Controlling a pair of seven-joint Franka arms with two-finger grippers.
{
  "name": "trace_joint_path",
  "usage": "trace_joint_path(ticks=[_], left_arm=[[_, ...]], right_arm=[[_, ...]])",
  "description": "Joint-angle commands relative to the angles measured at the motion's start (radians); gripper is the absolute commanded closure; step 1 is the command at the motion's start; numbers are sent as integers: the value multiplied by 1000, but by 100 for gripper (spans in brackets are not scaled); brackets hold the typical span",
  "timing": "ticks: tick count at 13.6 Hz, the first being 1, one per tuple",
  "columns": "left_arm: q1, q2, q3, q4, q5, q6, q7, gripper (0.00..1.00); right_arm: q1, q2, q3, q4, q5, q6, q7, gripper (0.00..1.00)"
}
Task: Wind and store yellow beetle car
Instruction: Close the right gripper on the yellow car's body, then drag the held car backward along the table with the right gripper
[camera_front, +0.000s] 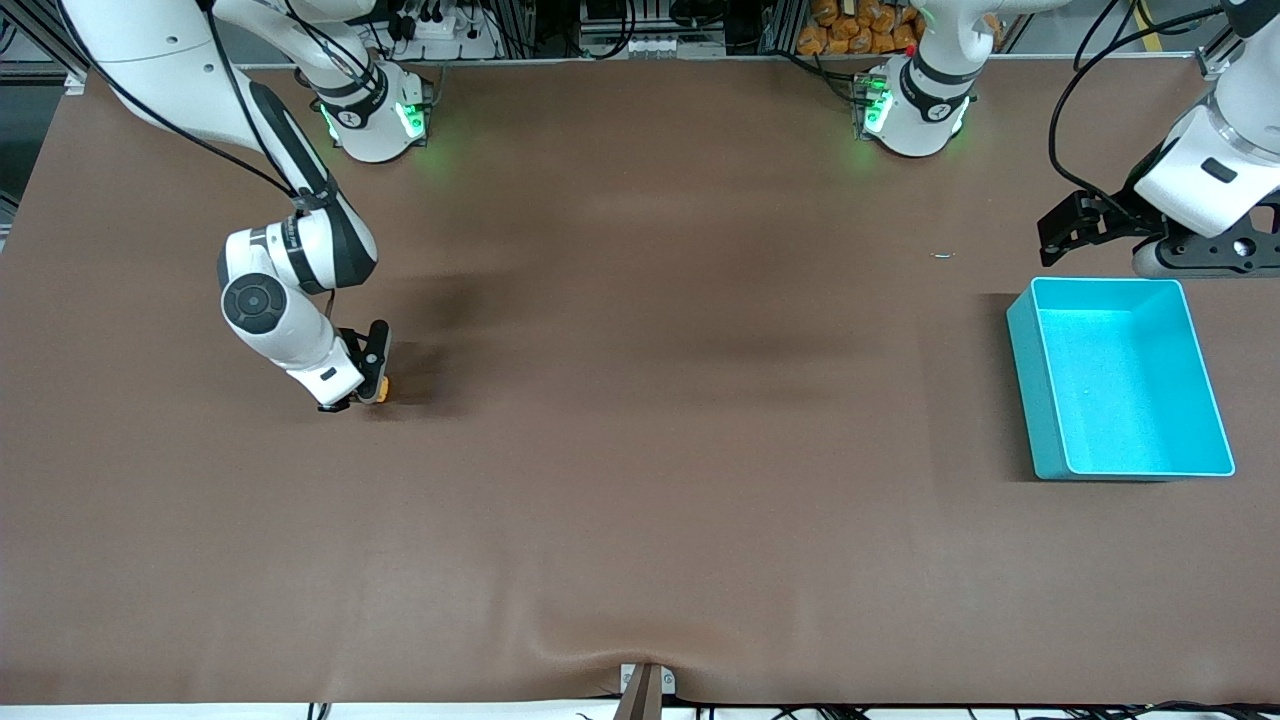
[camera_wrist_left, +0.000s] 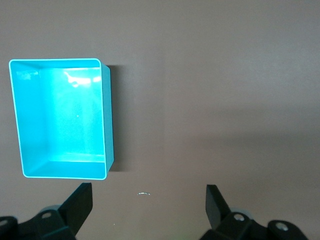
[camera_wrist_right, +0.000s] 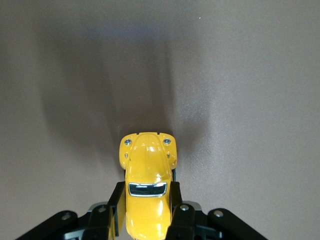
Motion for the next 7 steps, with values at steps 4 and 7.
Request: trace_joint_path(ticks=[4, 7], left_arm=[[11, -10, -6, -5, -21, -7, 15, 0], [11, -10, -6, -6, -21, -9, 15, 0]], right_arm=[[-34, 26, 24, -2, -13, 15, -12, 76], [-34, 28, 23, -2, -13, 15, -13, 76]])
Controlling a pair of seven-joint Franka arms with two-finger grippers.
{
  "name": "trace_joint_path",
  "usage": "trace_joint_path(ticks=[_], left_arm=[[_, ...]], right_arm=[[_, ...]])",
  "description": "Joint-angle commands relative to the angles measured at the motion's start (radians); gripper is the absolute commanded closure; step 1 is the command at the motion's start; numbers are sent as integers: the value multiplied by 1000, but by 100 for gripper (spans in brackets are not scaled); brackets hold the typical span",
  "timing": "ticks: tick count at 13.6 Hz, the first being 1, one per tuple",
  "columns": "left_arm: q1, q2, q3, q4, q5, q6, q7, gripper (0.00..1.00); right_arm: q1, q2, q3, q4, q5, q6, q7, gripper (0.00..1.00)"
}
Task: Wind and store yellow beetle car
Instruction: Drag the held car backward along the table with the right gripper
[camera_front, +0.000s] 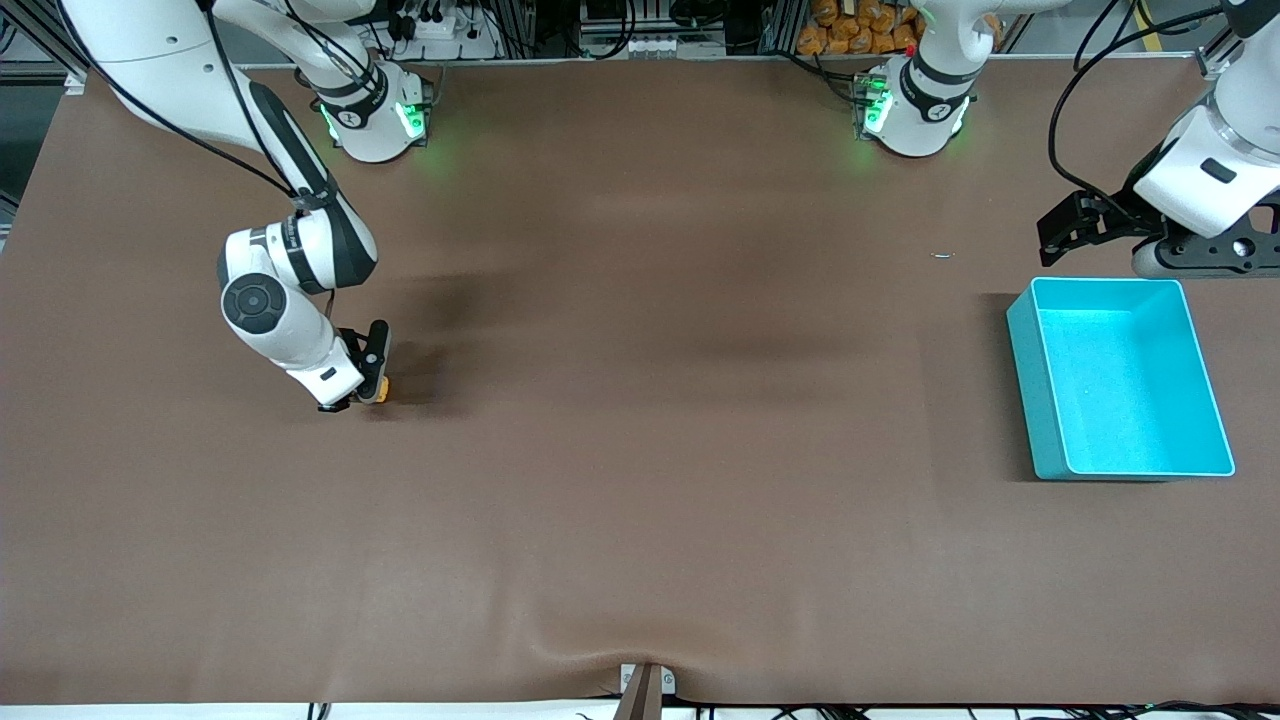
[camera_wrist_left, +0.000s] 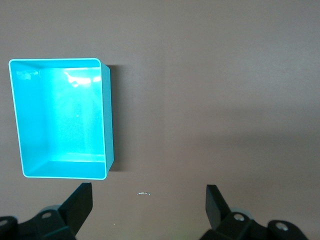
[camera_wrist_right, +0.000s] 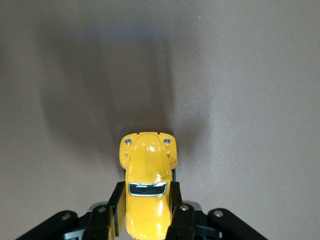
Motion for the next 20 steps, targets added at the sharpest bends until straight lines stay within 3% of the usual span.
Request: trace_joint_path(ticks=[1, 20], left_arm=[[11, -10, -6, -6, -21, -9, 15, 0], [10, -10, -9, -4, -21, -9, 15, 0]], right_arm=[[-36, 28, 22, -2, -13, 17, -15, 76], [-227, 97, 22, 38, -15, 17, -234, 75]])
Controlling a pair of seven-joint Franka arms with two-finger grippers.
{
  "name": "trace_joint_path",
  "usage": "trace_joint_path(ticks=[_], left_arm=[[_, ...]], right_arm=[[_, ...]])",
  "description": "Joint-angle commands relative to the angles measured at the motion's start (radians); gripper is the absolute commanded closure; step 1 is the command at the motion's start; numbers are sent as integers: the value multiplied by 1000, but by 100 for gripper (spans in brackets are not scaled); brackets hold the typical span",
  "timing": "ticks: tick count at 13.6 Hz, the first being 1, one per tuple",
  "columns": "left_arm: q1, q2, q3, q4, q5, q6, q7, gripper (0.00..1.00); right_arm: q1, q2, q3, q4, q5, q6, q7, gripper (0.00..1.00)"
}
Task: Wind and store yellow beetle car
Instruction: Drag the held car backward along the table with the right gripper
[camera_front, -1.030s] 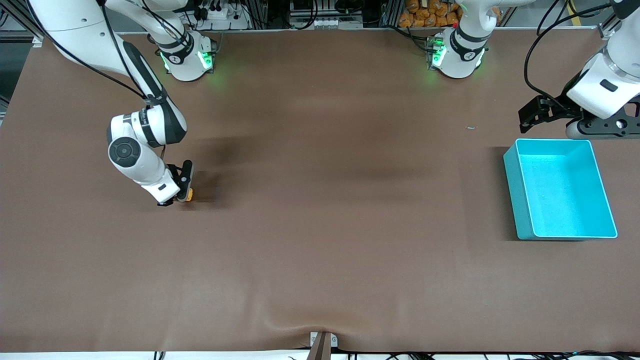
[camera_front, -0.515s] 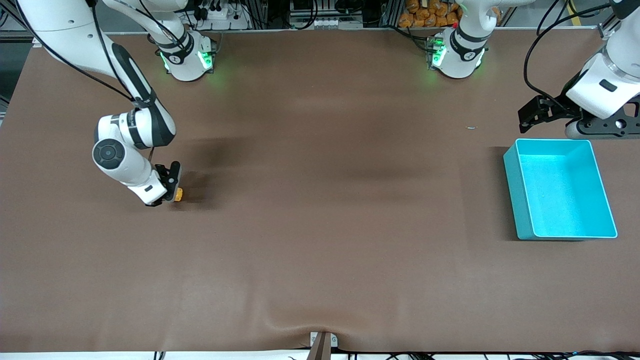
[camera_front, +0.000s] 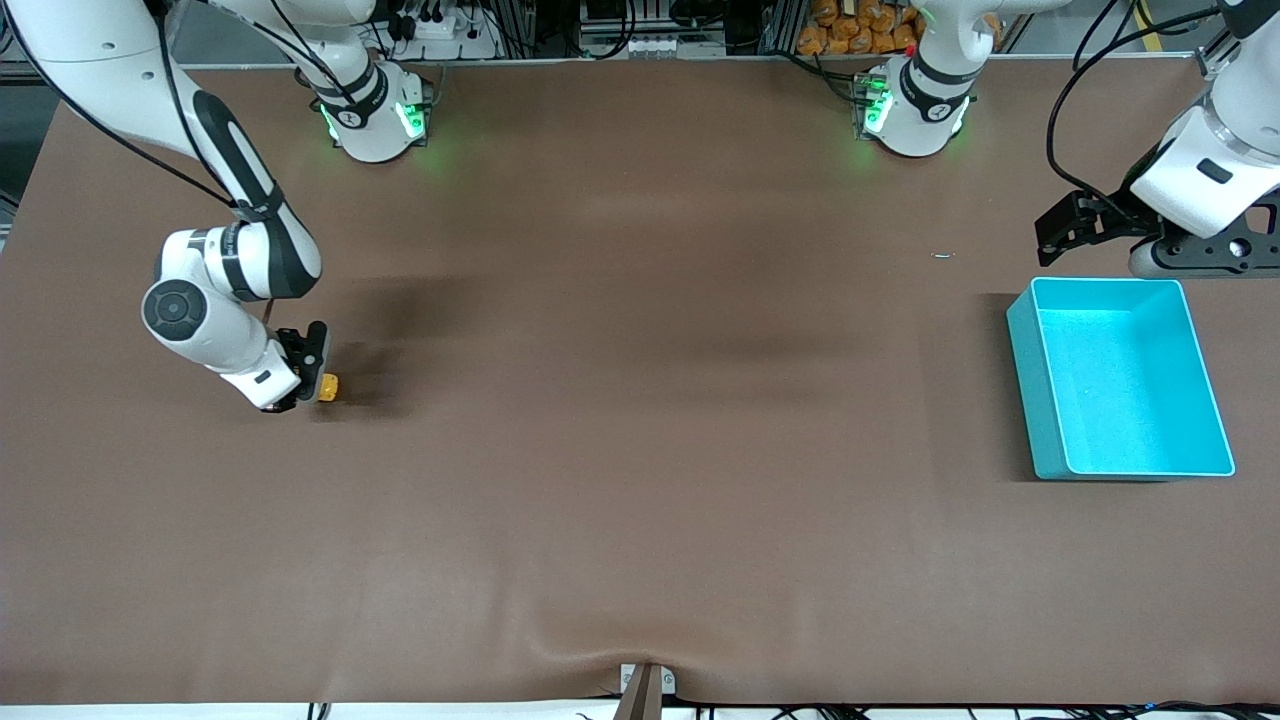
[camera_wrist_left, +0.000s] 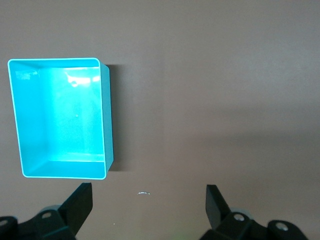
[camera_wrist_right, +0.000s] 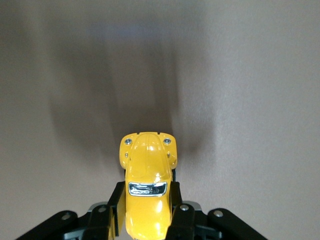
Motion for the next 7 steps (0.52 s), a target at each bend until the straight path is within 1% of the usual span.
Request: trace_joint_path(ticks=[1, 5, 7], left_arm=[[10, -10, -6, -3, -21, -8, 15, 0], [10, -10, -6, -3, -21, -10, 15, 0], [10, -12, -6, -3, -21, -12, 17, 0]], right_arm=[[-44, 99, 16, 35, -15, 27, -48, 75], [-75, 107, 16, 40, -13, 28, -86, 74], [-85, 107, 16, 43, -15, 28, -100, 71]])
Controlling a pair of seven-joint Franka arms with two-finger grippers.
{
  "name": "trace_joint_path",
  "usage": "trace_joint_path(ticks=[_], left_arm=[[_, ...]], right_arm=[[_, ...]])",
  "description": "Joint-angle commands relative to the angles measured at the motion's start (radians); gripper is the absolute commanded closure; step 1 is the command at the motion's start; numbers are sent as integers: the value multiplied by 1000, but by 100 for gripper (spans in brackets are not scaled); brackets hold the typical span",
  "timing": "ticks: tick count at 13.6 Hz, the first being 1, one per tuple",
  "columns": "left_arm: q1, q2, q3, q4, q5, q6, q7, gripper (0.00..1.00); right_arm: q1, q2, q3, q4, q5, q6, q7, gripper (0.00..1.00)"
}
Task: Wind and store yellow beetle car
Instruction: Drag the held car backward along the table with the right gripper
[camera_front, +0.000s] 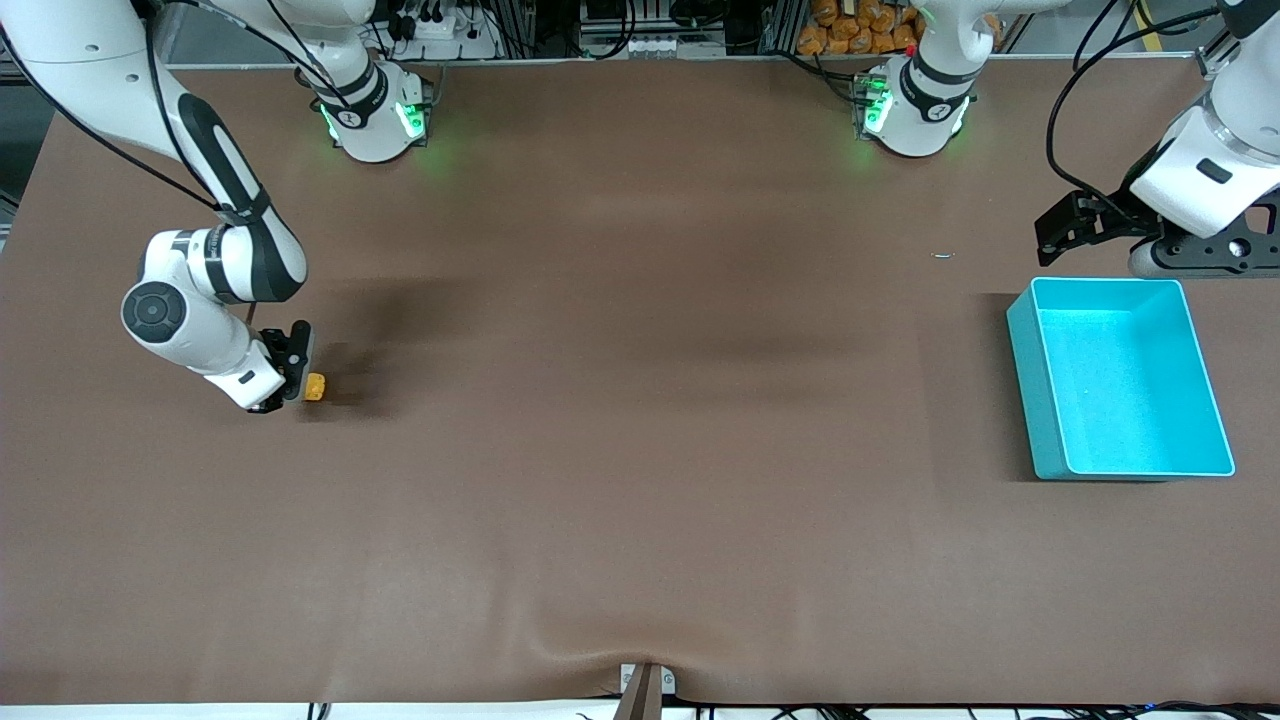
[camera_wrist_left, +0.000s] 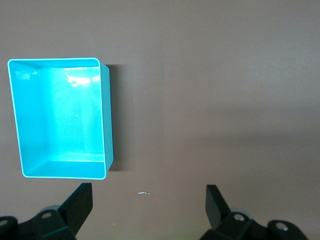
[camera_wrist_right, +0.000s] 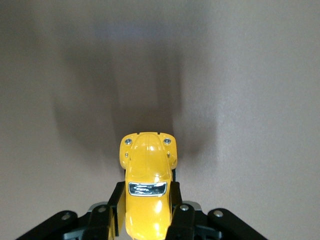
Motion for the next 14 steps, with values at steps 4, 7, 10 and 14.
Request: trace_joint_path(ticks=[4, 7, 10, 14], left_arm=[[8, -12, -8, -1, -21, -22, 15, 0], [8, -14, -8, -1, -21, -27, 15, 0], [7, -14, -8, -1, -21, -27, 15, 0], [7, -14, -9, -1, -21, -27, 13, 0]], right_arm=[[-56, 101, 14, 54, -15, 25, -52, 61], [-64, 101, 14, 59, -13, 24, -60, 61], [-66, 101, 16, 63, -13, 22, -58, 53], [-69, 106, 17, 118, 42, -40, -50, 0]])
